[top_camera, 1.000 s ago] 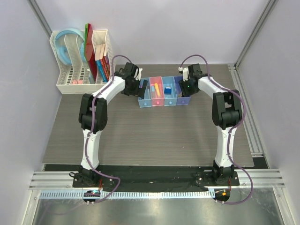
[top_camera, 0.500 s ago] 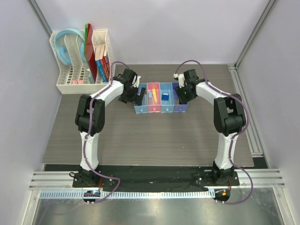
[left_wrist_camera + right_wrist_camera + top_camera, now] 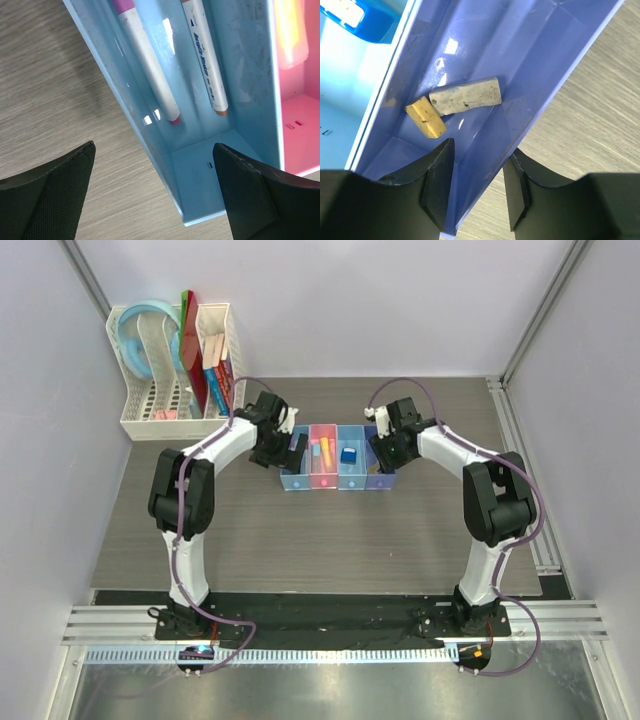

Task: Sort the stationery into containers
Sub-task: Move the storage box to the center of the board, then reset both arms

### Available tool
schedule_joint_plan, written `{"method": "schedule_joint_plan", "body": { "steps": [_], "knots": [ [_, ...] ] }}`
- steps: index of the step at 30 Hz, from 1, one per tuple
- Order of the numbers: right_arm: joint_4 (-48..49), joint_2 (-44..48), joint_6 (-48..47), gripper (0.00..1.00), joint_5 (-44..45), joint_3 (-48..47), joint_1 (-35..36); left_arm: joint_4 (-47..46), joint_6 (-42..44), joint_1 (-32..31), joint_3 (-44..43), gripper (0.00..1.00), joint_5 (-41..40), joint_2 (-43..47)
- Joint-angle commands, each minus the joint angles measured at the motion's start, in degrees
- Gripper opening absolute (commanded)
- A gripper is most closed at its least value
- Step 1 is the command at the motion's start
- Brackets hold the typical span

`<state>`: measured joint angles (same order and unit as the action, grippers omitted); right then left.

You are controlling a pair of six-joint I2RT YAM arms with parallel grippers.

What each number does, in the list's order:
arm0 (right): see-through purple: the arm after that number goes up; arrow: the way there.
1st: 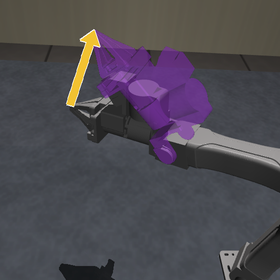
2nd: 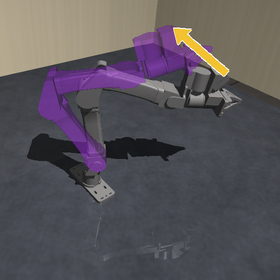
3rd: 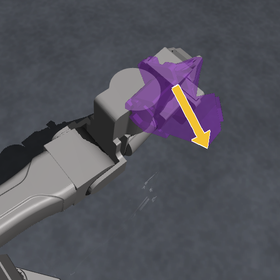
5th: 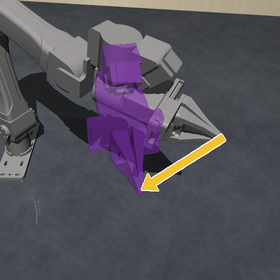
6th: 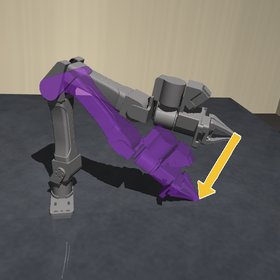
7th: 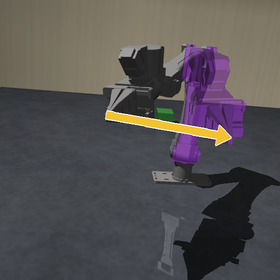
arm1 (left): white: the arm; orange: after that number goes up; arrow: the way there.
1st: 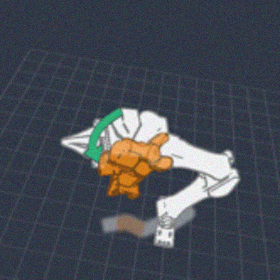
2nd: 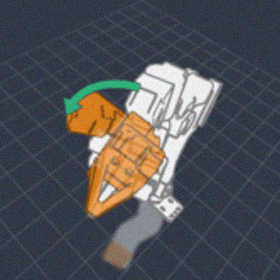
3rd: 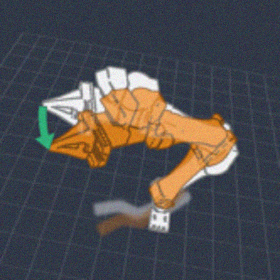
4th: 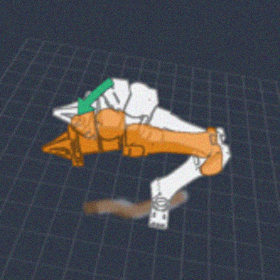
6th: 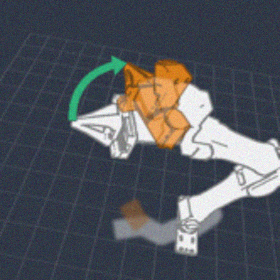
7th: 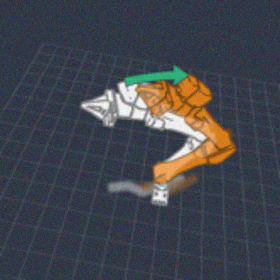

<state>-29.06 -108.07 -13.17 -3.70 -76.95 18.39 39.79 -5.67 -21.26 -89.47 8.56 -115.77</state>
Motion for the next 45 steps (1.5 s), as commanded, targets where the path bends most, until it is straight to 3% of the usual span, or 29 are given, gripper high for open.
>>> {"method": "schedule_joint_plan", "body": {
  "steps": [1,13,23,26,28,30,33,38,45],
  "knots": [
    [1.3,4.9,-0.2,0.48,0.4,2.6,1.9,0.5,0.9,-0.4,1.5,1.00,1.9,4.6],
    [0.9,7.1,-1.3,0.49,2.7,2.6,2.9,0.5,0.9,-0.4,2.1,1.00,1.8,9.0],
    [-3.0,9.9,-2.7,0.57,4.3,-3.9,2.9,2.4,1.8,-0.4,0.4,1.00,2.6,15.4],
    [-2.9,12.6,-1.5,0.68,6.9,-5.3,2.6,3.5,2.7,-0.4,-1.1,1.00,2.6,19.4],
    [-3.2,14.9,-0.9,0.99,7.8,-6.7,2.1,5.0,3.1,-0.1,-2.9,1.00,2.2,21.2],
    [-4.1,16.7,-0.6,1.00,7.7,-7.8,1.4,6.3,3.3,1.3,-4.3,1.00,3.7,23.7],
    [-5.0,21.7,-0.7,1.00,4.4,-7.3,-2.2,7.2,4.5,5.6,-4.8,1.00,7.2,27.9],
    [-5.5,32.4,-1.2,1.00,-10.3,-2.6,-12.6,5.2,9.9,16.8,2.5,1.00,16.6,36.0],
    [-0.7,45.1,-1.4,1.00,-11.4,12.8,-14.6,-1.5,11.7,32.0,16.6,1.00,29.7,47.0]
  ]
}}
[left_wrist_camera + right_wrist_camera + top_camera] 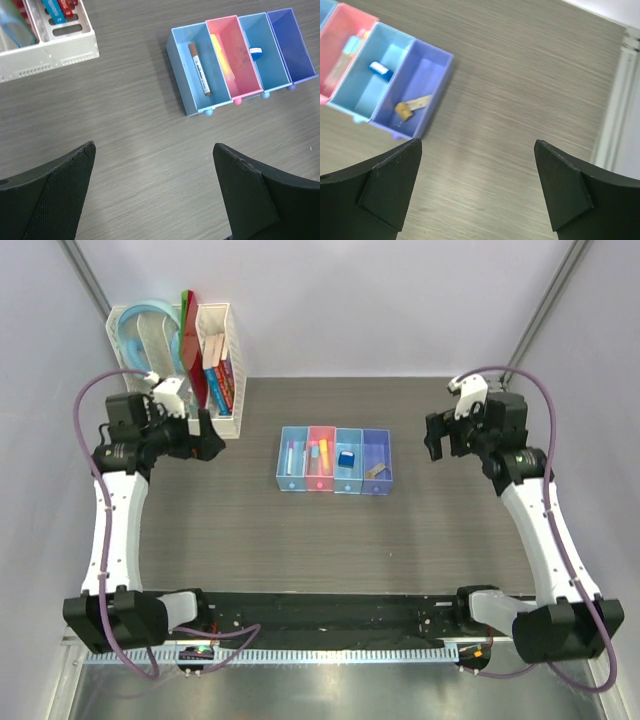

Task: Sort the stationery into containers
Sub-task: Reset both arms

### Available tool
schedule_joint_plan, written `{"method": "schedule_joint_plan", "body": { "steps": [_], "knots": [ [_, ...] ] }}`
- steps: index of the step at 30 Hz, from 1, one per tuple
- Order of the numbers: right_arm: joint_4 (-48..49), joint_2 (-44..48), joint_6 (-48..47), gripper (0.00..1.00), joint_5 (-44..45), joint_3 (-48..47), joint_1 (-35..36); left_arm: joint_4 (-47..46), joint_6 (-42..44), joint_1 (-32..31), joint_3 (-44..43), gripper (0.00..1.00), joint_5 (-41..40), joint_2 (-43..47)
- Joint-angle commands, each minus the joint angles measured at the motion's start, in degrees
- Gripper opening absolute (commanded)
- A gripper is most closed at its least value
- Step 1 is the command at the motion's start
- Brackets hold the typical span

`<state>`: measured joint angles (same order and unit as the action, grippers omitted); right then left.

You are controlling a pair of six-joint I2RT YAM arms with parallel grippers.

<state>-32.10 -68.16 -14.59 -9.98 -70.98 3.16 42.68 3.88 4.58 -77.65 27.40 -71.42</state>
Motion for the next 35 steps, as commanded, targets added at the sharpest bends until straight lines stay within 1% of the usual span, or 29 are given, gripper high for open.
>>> {"method": "schedule_joint_plan", "body": {
  "steps": [1,3,8,17,35],
  "knots": [
    [3.3,6.2,-0.1,1.00,-6.4,8.2,0.6,-4.8,2.0,7.5,5.9,1.00,14.0,3.5],
    [4.0,8.2,0.1,1.00,-9.3,10.8,0.6,-5.9,1.3,9.9,9.1,1.00,15.1,4.1],
    [4.5,10.4,0.4,1.00,-10.1,11.6,0.7,-9.7,0.3,11.4,14.1,1.00,16.6,6.3],
    [5.5,9.5,0.5,1.00,-10.2,13.1,0.6,-11.8,-2.2,11.7,15.0,1.00,18.4,6.2],
    [6.7,9.8,1.1,1.00,-10.4,13.9,0.6,-12.7,-3.6,11.7,15.6,1.00,19.6,4.7]
  ]
}}
